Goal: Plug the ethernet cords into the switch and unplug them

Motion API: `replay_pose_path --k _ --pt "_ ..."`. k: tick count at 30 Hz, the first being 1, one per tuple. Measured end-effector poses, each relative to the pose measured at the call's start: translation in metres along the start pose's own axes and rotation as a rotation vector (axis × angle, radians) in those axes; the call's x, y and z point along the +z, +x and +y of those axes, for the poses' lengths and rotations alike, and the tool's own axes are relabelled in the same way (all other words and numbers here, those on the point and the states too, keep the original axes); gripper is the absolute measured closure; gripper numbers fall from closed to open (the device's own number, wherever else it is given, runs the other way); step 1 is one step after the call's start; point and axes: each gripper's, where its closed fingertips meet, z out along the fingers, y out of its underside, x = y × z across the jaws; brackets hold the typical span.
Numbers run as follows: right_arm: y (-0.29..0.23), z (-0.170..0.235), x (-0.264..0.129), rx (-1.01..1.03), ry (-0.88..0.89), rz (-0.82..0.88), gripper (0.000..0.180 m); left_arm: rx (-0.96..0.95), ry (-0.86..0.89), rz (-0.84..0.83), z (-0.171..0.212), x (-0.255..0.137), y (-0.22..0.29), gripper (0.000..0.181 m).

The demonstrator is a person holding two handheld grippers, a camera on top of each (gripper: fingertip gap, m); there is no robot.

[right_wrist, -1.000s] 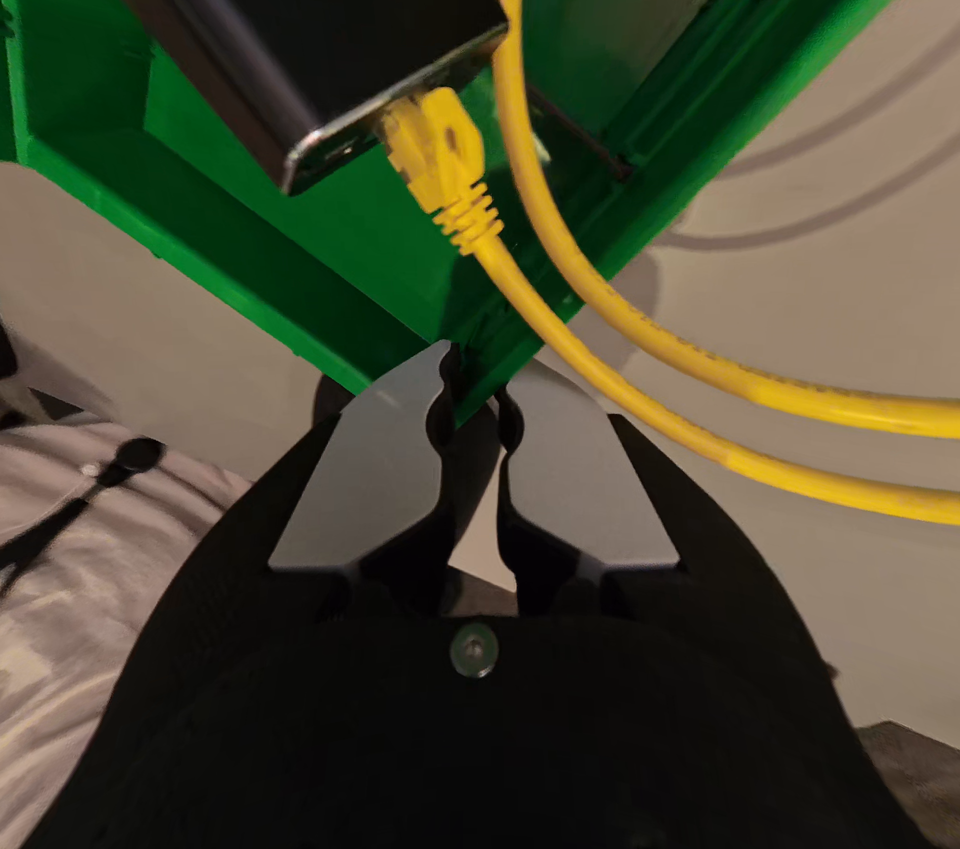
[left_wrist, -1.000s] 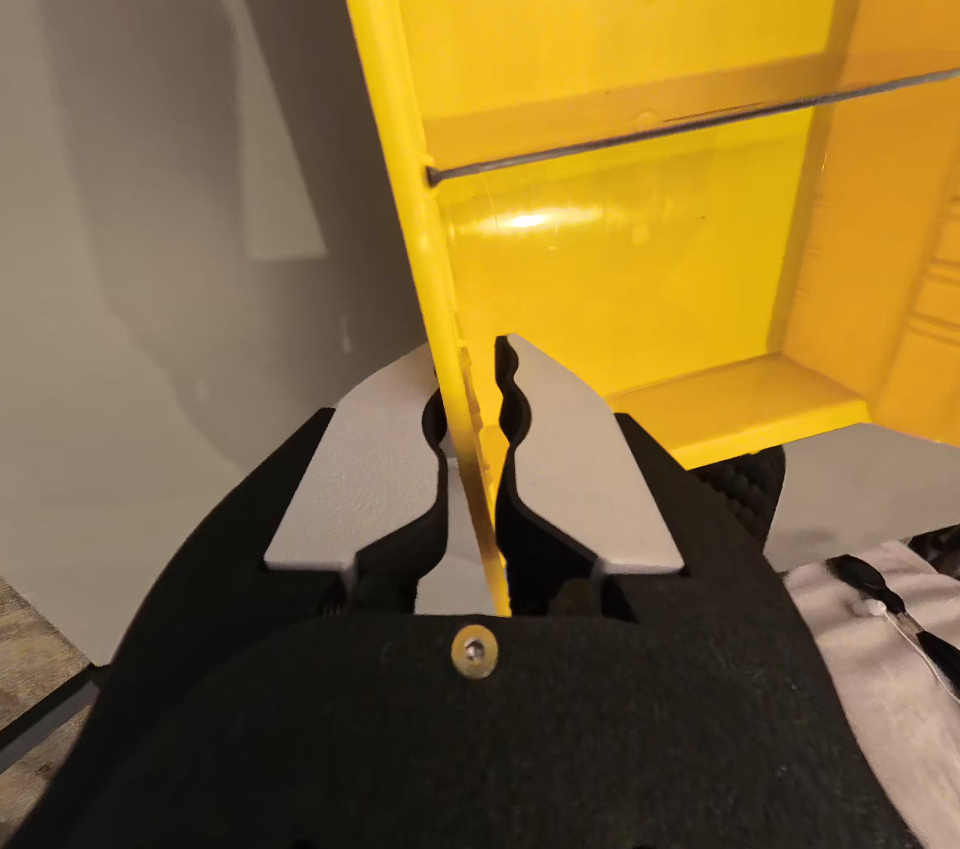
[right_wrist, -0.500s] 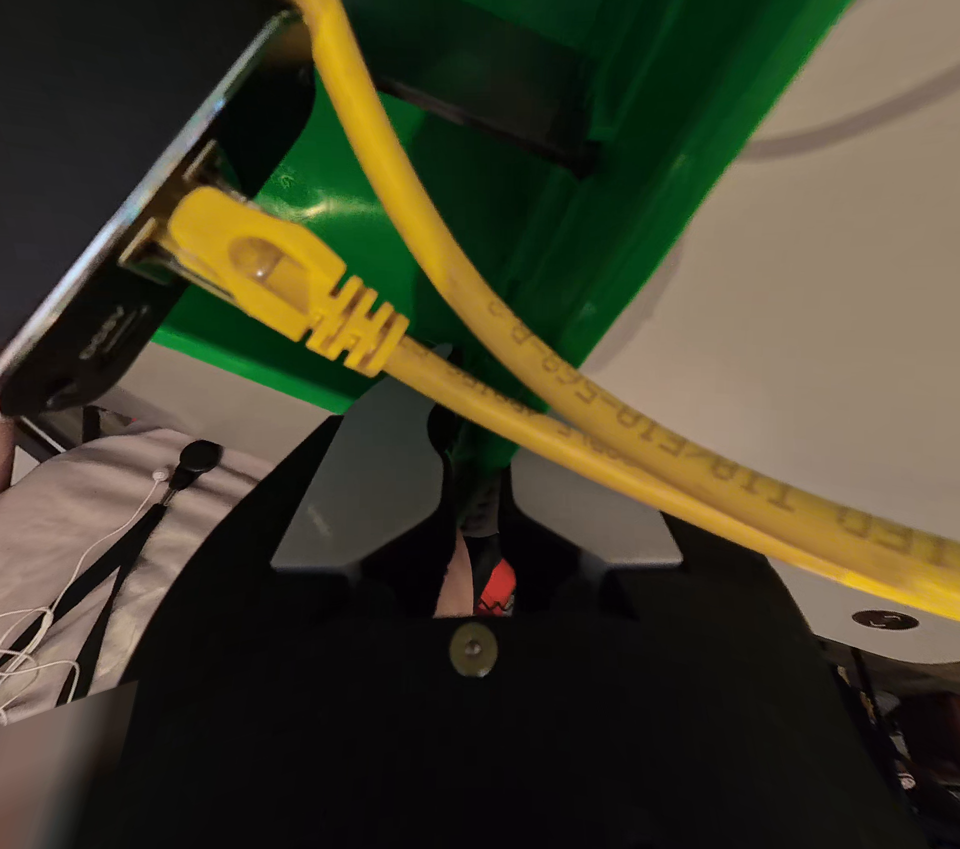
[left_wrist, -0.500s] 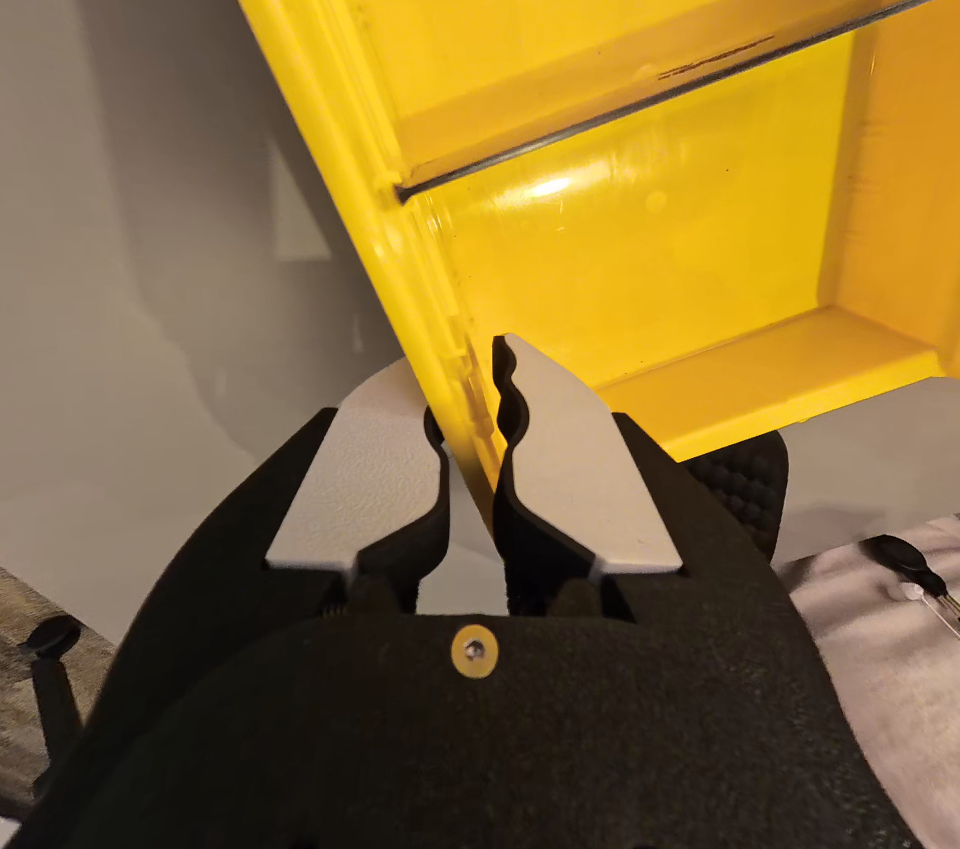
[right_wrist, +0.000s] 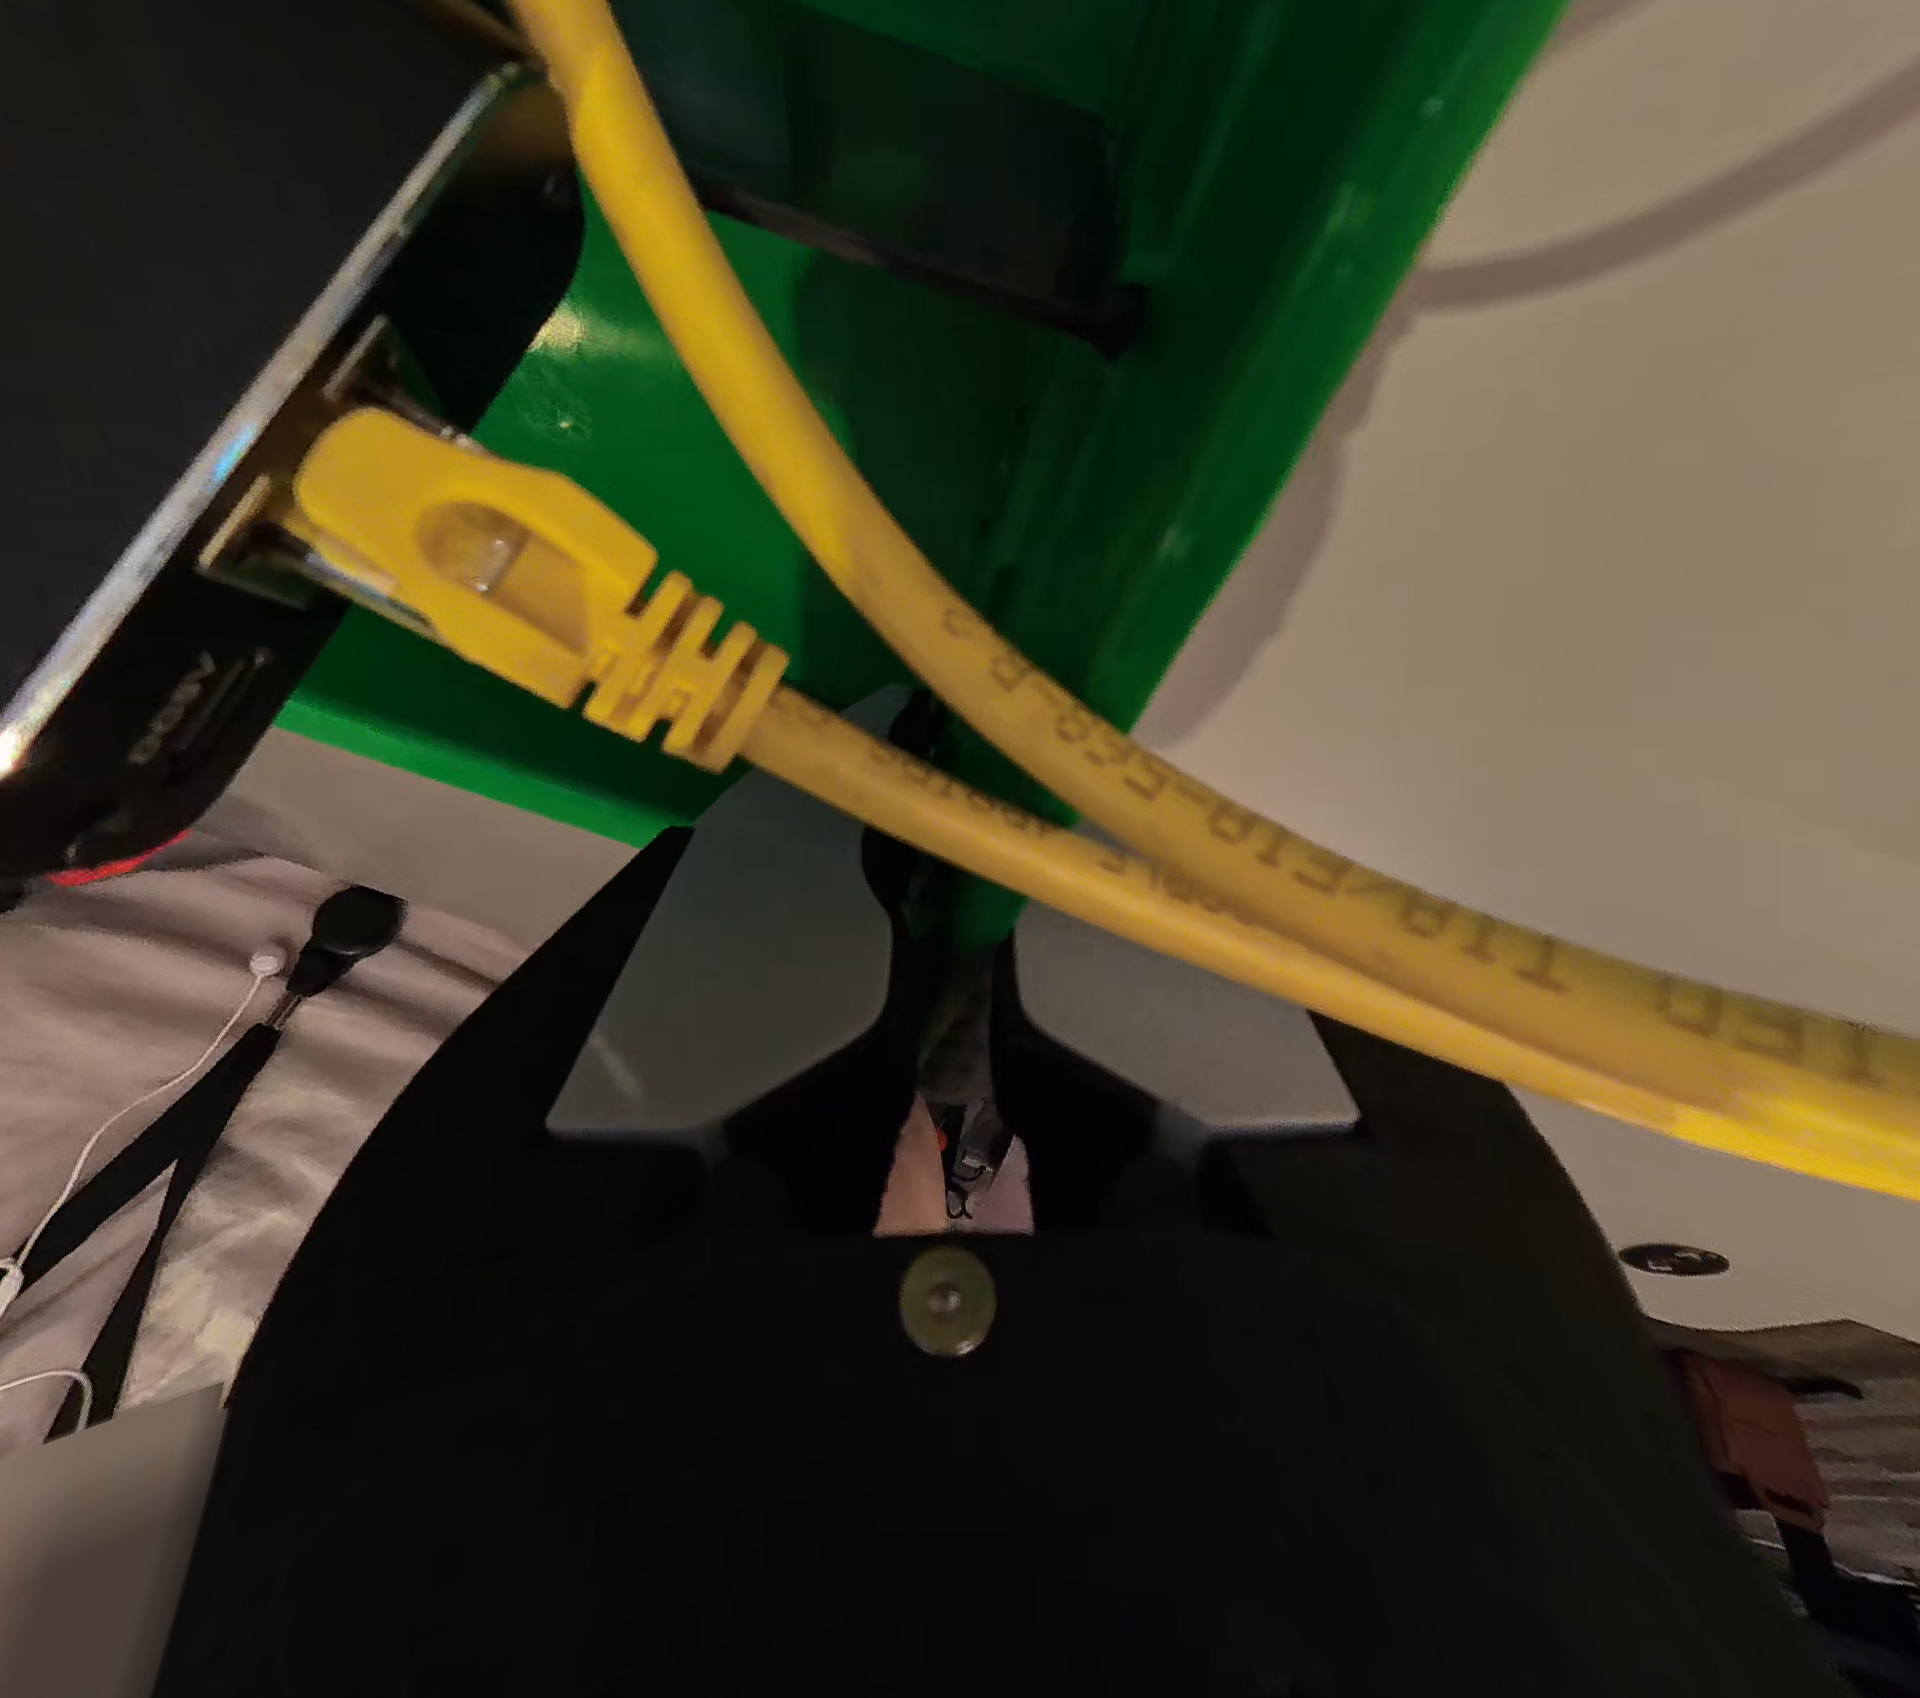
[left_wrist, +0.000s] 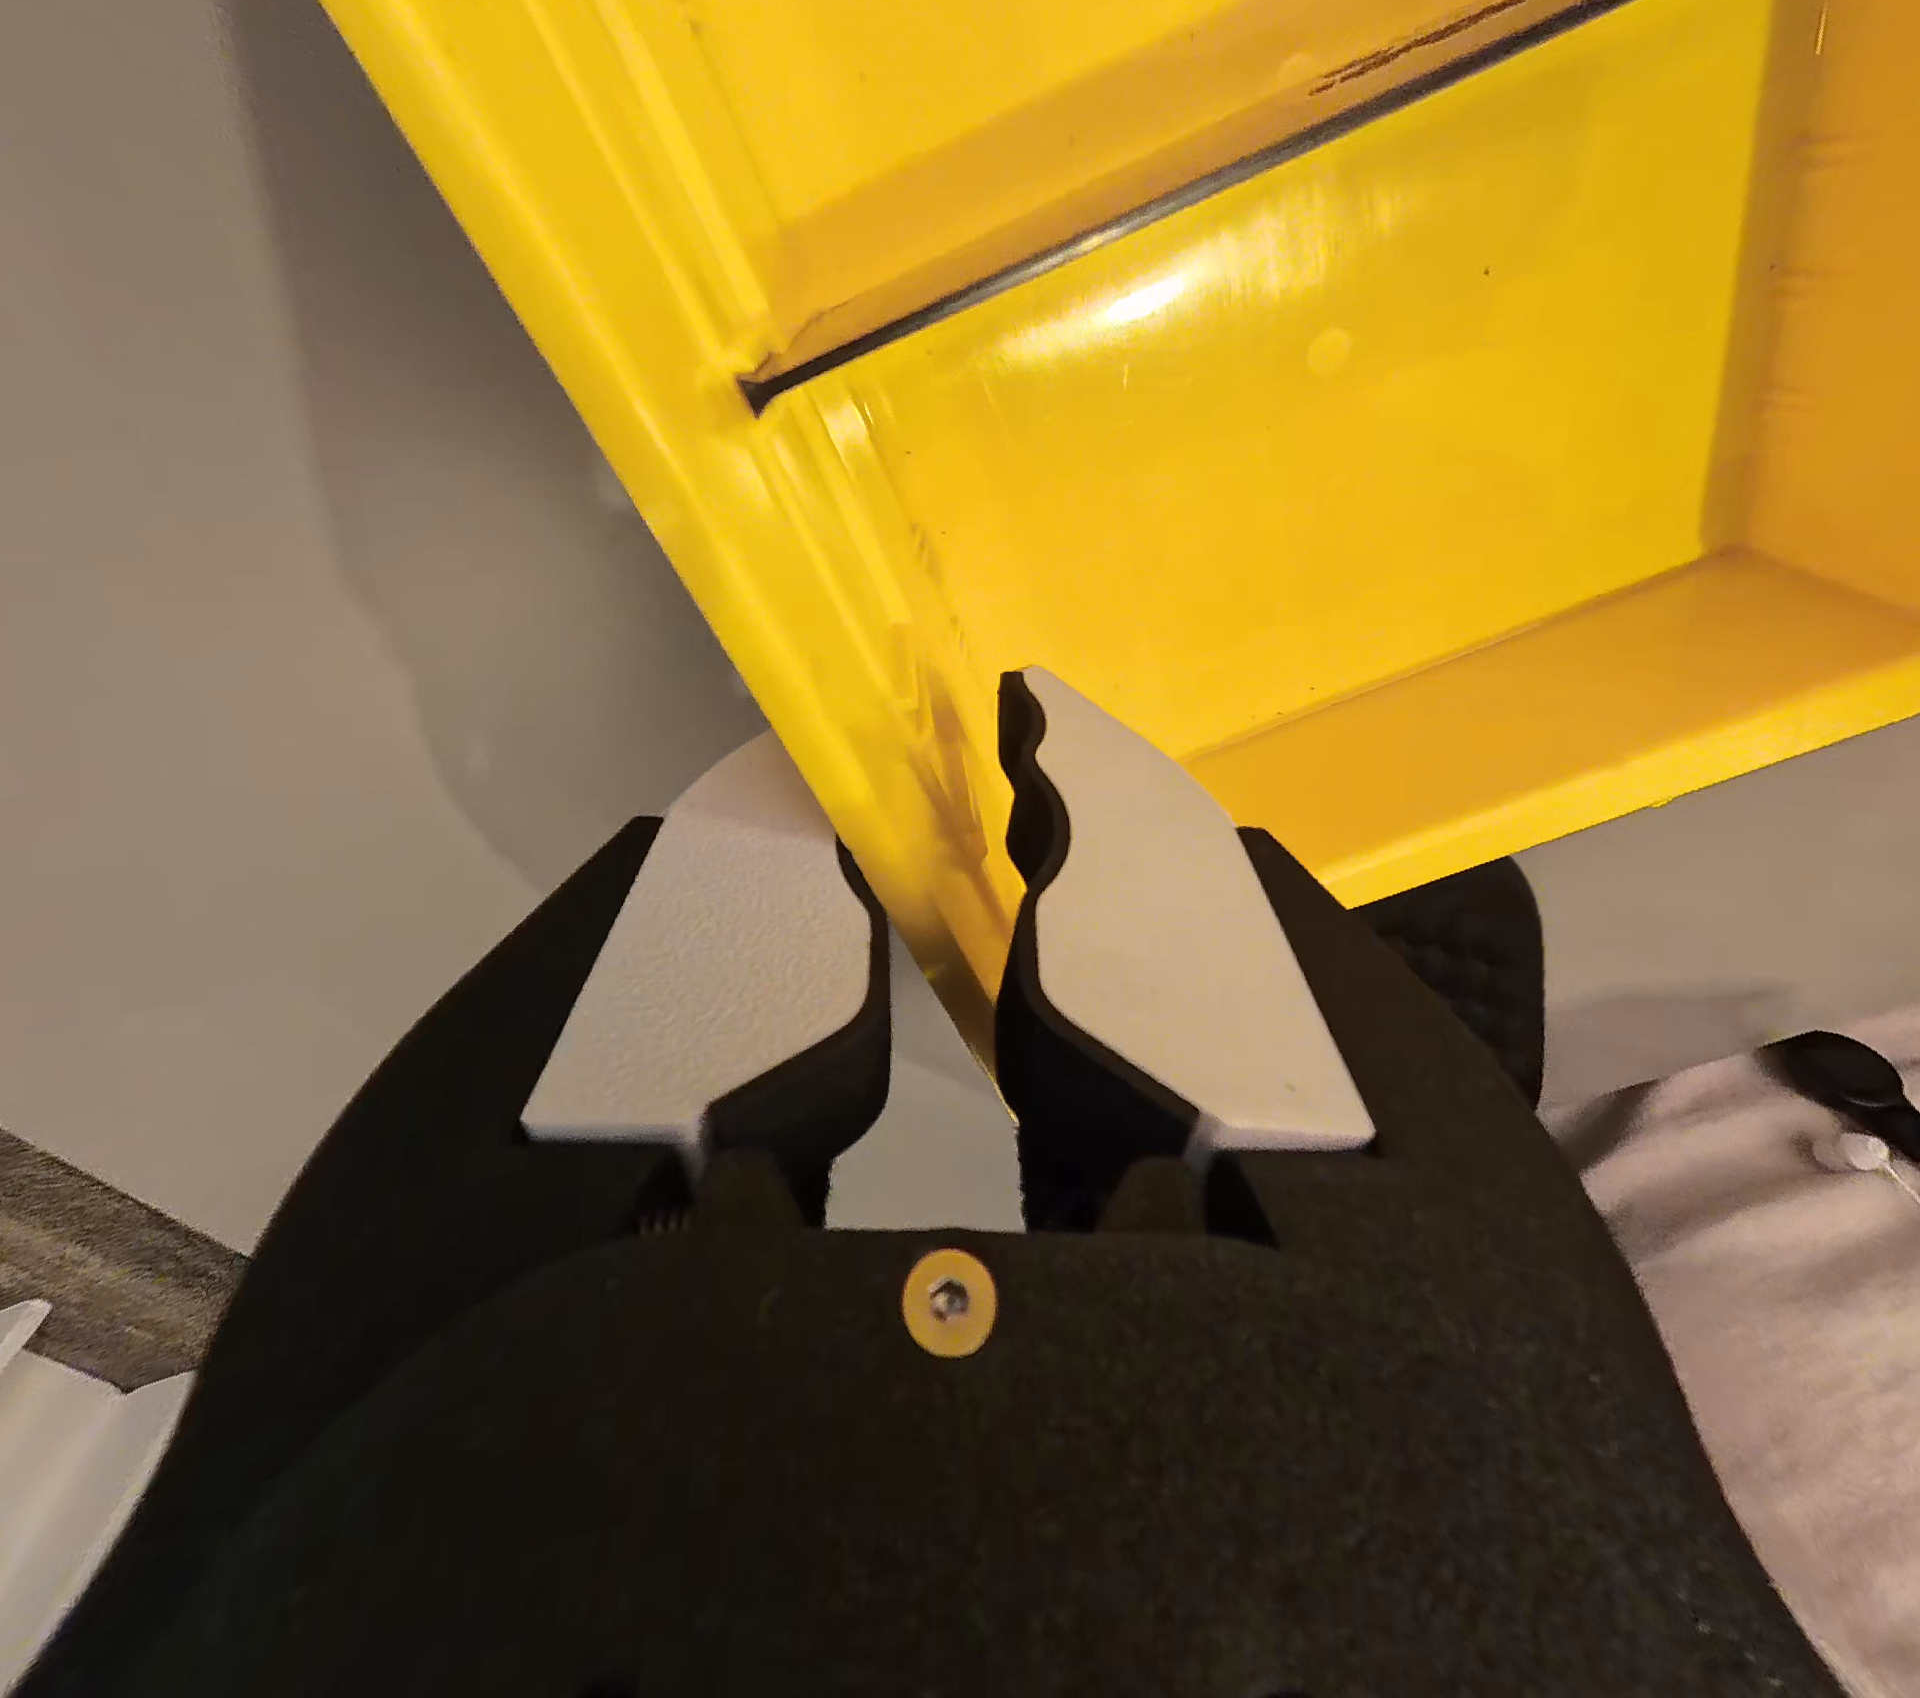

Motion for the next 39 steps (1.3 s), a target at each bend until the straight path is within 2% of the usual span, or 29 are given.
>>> replay_pose_path --k 5,9,16,19,23,26,27,28,29,30,32,36,39 --pt "-0.002 -0.001 0.000 -0.006 -0.001 -0.010 0.170 0.003 0.001 0.034 0.001 0.001 0.006 0.162" --pt "-0.003 -0.001 -0.003 -0.016 0.010 -0.041 0.164 0.000 -0.014 0.060 0.007 0.003 0.009 0.160" --pt "-0.007 0.007 -0.046 -0.027 0.233 -0.073 0.161 -0.034 -0.015 0.124 0.016 -0.002 0.014 0.158" --pt "-0.025 0.013 -0.083 -0.078 0.415 -0.031 0.158 -0.059 0.065 0.146 0.015 -0.016 0.012 0.161" --pt "-0.082 -0.002 -0.147 -0.254 0.783 -0.002 0.157 -0.055 0.175 0.134 0.017 -0.037 0.007 0.161" --pt "-0.162 -0.017 -0.190 -0.569 1.073 -0.098 0.145 -0.047 0.251 0.120 0.019 -0.052 0.005 0.162" --pt "-0.193 -0.021 -0.198 -0.687 1.165 -0.161 0.134 -0.041 0.276 0.117 0.020 -0.056 0.005 0.162" --pt "-0.222 -0.024 -0.198 -0.794 1.228 -0.221 0.132 -0.033 0.299 0.113 0.020 -0.061 0.005 0.163" --pt "-0.247 -0.027 -0.191 -0.894 1.226 -0.278 0.134 -0.022 0.318 0.108 0.020 -0.065 0.006 0.163" --pt "-0.262 -0.035 -0.175 -0.921 1.133 -0.309 0.138 -0.008 0.336 0.107 0.020 -0.068 0.007 0.163" --pt "-0.271 -0.065 -0.144 -0.830 0.930 -0.269 0.138 0.019 0.359 0.111 0.021 -0.072 0.011 0.163" --pt "-0.263 -0.141 -0.110 -0.617 0.754 -0.118 0.141 0.040 0.368 0.098 0.023 -0.076 0.013 0.163" --pt "-0.254 -0.180 -0.082 -0.470 0.601 -0.061 0.141 0.071 0.381 0.088 0.021 -0.079 0.017 0.163"
